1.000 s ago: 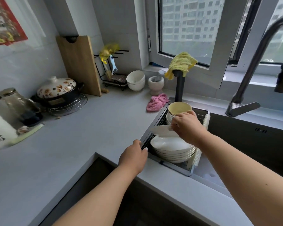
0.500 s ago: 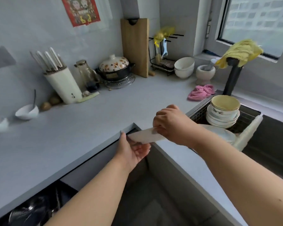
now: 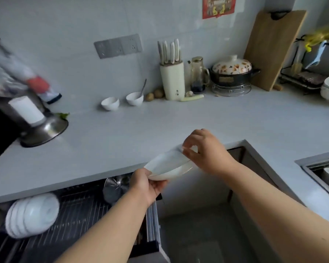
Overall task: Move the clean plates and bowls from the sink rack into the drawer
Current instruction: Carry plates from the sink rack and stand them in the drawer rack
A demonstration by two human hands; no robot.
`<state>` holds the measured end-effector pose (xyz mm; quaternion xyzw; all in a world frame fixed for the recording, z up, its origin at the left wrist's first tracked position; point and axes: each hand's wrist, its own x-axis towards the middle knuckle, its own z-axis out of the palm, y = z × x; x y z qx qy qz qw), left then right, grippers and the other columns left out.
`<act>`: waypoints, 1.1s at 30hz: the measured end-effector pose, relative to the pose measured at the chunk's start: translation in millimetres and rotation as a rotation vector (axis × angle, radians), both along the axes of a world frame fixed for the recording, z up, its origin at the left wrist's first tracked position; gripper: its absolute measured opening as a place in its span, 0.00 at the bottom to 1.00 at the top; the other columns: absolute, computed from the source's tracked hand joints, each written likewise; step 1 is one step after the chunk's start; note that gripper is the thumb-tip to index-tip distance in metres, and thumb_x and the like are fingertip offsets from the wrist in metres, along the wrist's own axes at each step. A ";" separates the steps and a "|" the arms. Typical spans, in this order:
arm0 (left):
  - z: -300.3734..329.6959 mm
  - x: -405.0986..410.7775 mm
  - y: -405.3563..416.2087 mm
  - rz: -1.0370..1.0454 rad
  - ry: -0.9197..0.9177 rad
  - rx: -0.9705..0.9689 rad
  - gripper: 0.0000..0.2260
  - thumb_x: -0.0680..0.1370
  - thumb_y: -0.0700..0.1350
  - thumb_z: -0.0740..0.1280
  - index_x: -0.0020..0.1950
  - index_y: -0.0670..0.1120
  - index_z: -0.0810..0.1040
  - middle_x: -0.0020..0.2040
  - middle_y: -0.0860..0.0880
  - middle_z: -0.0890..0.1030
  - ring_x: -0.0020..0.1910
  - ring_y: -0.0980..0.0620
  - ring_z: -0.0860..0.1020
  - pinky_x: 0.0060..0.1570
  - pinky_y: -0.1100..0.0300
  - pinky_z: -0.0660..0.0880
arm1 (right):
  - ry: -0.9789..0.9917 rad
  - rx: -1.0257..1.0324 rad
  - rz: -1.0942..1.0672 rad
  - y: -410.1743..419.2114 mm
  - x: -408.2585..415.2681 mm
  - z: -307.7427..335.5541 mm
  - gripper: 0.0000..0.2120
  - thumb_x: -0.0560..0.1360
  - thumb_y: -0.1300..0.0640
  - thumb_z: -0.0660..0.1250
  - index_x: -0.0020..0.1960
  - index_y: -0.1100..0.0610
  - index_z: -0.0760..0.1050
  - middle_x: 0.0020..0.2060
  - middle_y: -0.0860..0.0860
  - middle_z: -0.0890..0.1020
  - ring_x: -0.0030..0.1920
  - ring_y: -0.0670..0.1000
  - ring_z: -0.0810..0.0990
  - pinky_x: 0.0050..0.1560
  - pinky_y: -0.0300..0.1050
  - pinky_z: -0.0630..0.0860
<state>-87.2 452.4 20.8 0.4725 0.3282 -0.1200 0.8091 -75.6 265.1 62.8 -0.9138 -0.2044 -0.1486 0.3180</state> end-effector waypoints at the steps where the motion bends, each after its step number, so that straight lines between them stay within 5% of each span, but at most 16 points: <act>1: -1.2 -2.2 19.3 0.028 -0.006 0.018 0.10 0.79 0.39 0.54 0.53 0.39 0.73 0.43 0.38 0.78 0.39 0.39 0.77 0.20 0.61 0.75 | 0.002 0.017 -0.073 18.4 5.8 -5.9 0.11 0.75 0.48 0.66 0.47 0.56 0.80 0.44 0.51 0.79 0.47 0.51 0.73 0.48 0.42 0.68; 8: -9.9 -18.6 164.7 0.163 0.027 0.102 0.11 0.82 0.48 0.58 0.50 0.41 0.73 0.45 0.38 0.80 0.41 0.39 0.80 0.22 0.60 0.76 | 0.430 0.225 -0.315 161.7 33.4 -38.5 0.22 0.75 0.42 0.63 0.60 0.57 0.73 0.54 0.54 0.76 0.58 0.56 0.73 0.56 0.46 0.68; 11: -17.2 -28.5 225.4 0.195 0.052 0.133 0.13 0.83 0.50 0.57 0.48 0.41 0.72 0.43 0.38 0.79 0.38 0.40 0.79 0.21 0.61 0.75 | 0.730 0.356 -0.316 227.7 37.8 -54.9 0.20 0.75 0.39 0.62 0.51 0.57 0.71 0.46 0.55 0.76 0.46 0.56 0.76 0.51 0.48 0.73; 14: -25.4 -37.6 281.3 0.223 0.070 0.148 0.15 0.83 0.50 0.56 0.48 0.40 0.72 0.42 0.37 0.79 0.36 0.41 0.79 0.20 0.61 0.75 | 0.983 0.561 -0.260 292.7 33.8 -62.4 0.19 0.78 0.45 0.60 0.46 0.62 0.72 0.33 0.58 0.74 0.30 0.55 0.75 0.36 0.46 0.77; 17: -37.3 -47.2 330.8 0.242 0.112 0.178 0.15 0.83 0.50 0.56 0.48 0.40 0.72 0.42 0.36 0.79 0.35 0.40 0.79 0.21 0.61 0.76 | 1.152 0.744 -0.264 345.3 22.4 -67.2 0.13 0.80 0.54 0.56 0.43 0.61 0.73 0.32 0.58 0.76 0.30 0.56 0.76 0.32 0.45 0.77; 19: -46.6 -52.8 355.0 0.253 0.143 0.169 0.16 0.83 0.51 0.55 0.49 0.39 0.73 0.41 0.36 0.80 0.34 0.41 0.79 0.21 0.61 0.75 | 1.236 0.831 -0.277 371.3 19.5 -72.8 0.10 0.80 0.57 0.55 0.52 0.61 0.73 0.37 0.58 0.78 0.34 0.56 0.77 0.32 0.47 0.77; 24: -71.1 -61.0 395.6 0.267 0.236 0.089 0.18 0.83 0.50 0.55 0.54 0.36 0.74 0.38 0.35 0.80 0.27 0.43 0.80 0.20 0.61 0.75 | 1.356 0.828 -0.273 414.2 23.2 -82.7 0.12 0.79 0.59 0.56 0.61 0.61 0.68 0.45 0.61 0.78 0.40 0.58 0.79 0.34 0.51 0.78; 27: -83.9 -65.7 414.1 0.282 0.286 0.063 0.16 0.83 0.46 0.56 0.58 0.34 0.74 0.38 0.34 0.81 0.26 0.41 0.81 0.20 0.61 0.75 | 1.440 0.775 -0.282 432.1 29.0 -86.1 0.06 0.79 0.60 0.56 0.55 0.62 0.65 0.43 0.63 0.76 0.41 0.60 0.79 0.44 0.57 0.80; 33: -96.0 -69.5 435.4 0.319 0.356 0.188 0.14 0.84 0.46 0.55 0.54 0.36 0.72 0.39 0.35 0.80 0.28 0.41 0.81 0.21 0.57 0.77 | 1.519 0.686 -0.251 463.6 38.2 -106.5 0.06 0.79 0.62 0.55 0.43 0.60 0.65 0.38 0.60 0.75 0.36 0.58 0.76 0.40 0.53 0.78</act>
